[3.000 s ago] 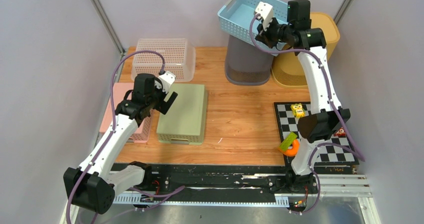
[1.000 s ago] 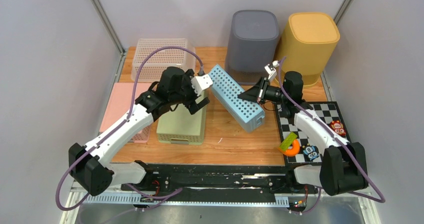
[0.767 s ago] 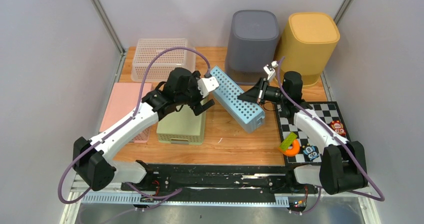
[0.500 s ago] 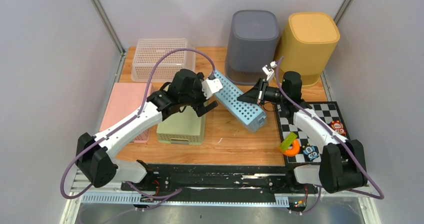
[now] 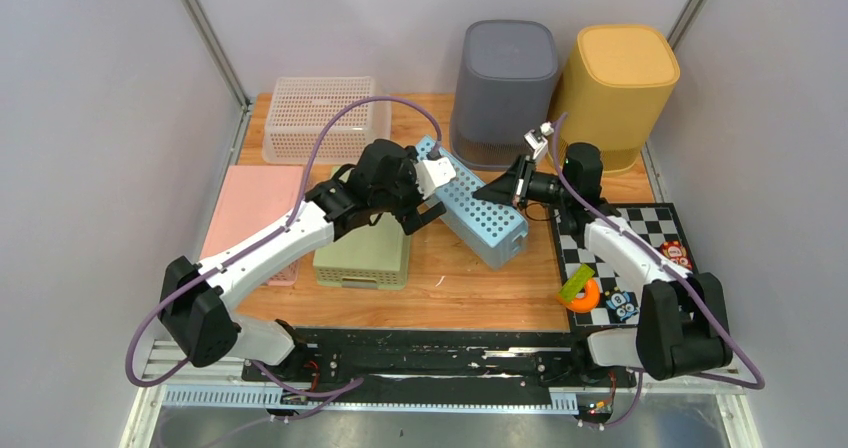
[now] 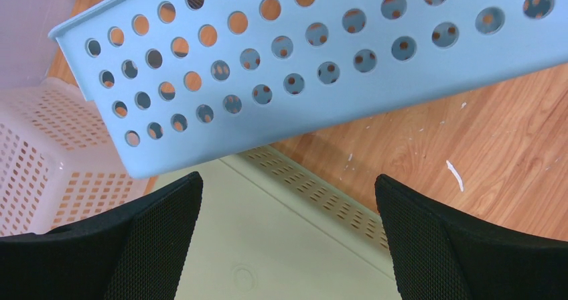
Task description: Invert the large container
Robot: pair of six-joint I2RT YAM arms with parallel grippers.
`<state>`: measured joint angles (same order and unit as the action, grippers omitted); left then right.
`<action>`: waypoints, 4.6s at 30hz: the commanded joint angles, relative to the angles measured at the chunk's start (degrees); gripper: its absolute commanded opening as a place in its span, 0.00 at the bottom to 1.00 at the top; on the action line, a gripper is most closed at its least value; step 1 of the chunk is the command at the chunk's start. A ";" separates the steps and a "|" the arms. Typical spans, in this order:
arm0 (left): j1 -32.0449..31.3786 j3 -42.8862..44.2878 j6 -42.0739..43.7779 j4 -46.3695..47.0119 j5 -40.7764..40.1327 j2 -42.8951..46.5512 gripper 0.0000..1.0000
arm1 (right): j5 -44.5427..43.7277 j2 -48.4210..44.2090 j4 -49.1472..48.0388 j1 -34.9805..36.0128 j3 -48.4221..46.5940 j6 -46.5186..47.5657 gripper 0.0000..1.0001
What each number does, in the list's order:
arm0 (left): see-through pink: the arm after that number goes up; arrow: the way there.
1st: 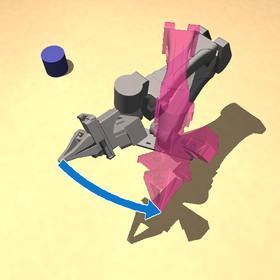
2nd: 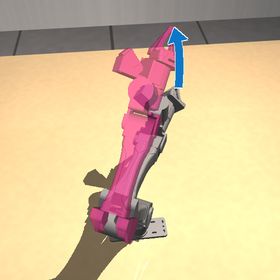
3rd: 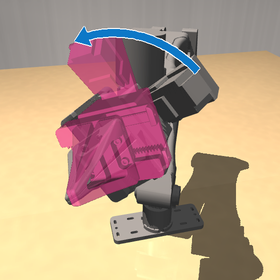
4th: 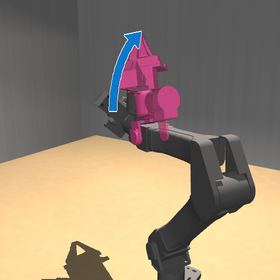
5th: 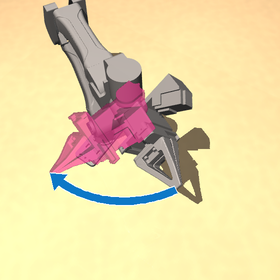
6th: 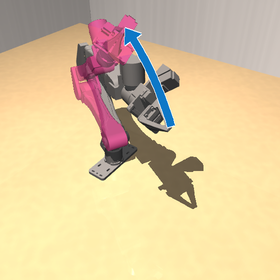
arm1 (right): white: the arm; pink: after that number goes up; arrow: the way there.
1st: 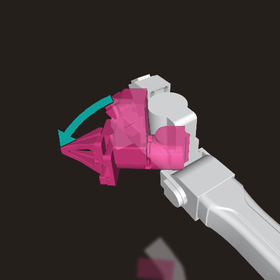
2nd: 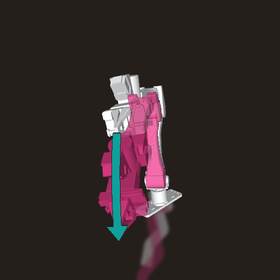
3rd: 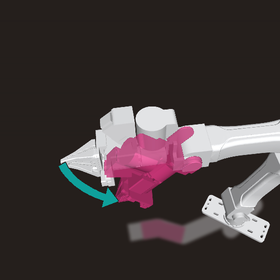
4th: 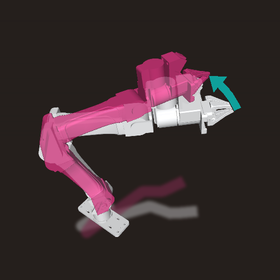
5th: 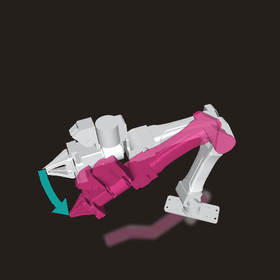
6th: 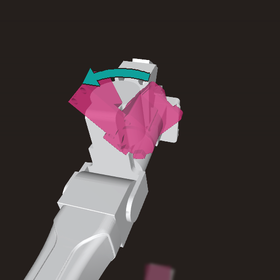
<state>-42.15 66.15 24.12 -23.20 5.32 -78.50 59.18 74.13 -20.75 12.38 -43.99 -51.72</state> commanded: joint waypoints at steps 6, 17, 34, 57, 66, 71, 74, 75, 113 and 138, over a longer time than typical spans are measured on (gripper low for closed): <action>-0.56 2.36 -1.17 0.20 2.10 -0.21 1.00 | -3.56 -0.04 -11.66 -0.83 4.60 -16.68 0.03; -0.68 3.64 -0.45 -0.87 2.51 0.12 1.00 | -4.99 -0.46 -2.91 -11.85 8.59 -13.18 0.03; -0.65 3.66 -0.88 -1.08 2.87 0.53 1.00 | 2.96 3.33 13.45 -17.97 -0.33 4.47 0.29; -0.83 5.38 -1.25 -2.09 2.59 -0.65 1.00 | -0.30 -0.54 24.74 -26.27 -1.65 5.83 0.18; -0.85 4.61 -0.95 -1.96 1.93 0.00 1.00 | -0.94 0.54 28.04 -30.34 -4.87 9.75 0.18; -0.85 4.60 -1.04 -1.94 2.04 -0.19 1.00 | -0.16 1.72 29.91 -31.71 -7.05 11.46 0.22; -0.83 4.69 -1.00 -1.88 2.04 -0.31 1.00 | 0.11 2.35 30.99 -32.44 -8.21 12.22 0.26; -0.83 4.73 -1.03 -1.87 2.06 -0.28 1.00 | 0.15 2.42 31.24 -32.74 -8.48 12.45 0.26; -0.84 4.60 -1.28 -2.25 2.23 0.23 1.00 | -3.88 7.79 60.08 -41.24 -14.30 40.01 0.13; -0.83 5.31 -1.94 -2.30 2.89 -0.43 1.00 | -1.59 20.18 67.68 -44.14 -16.75 51.04 0.04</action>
<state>-42.52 69.76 23.09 -25.80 7.38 -78.72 67.29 94.00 44.97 -31.79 -62.87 -5.78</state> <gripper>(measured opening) 0.997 0.193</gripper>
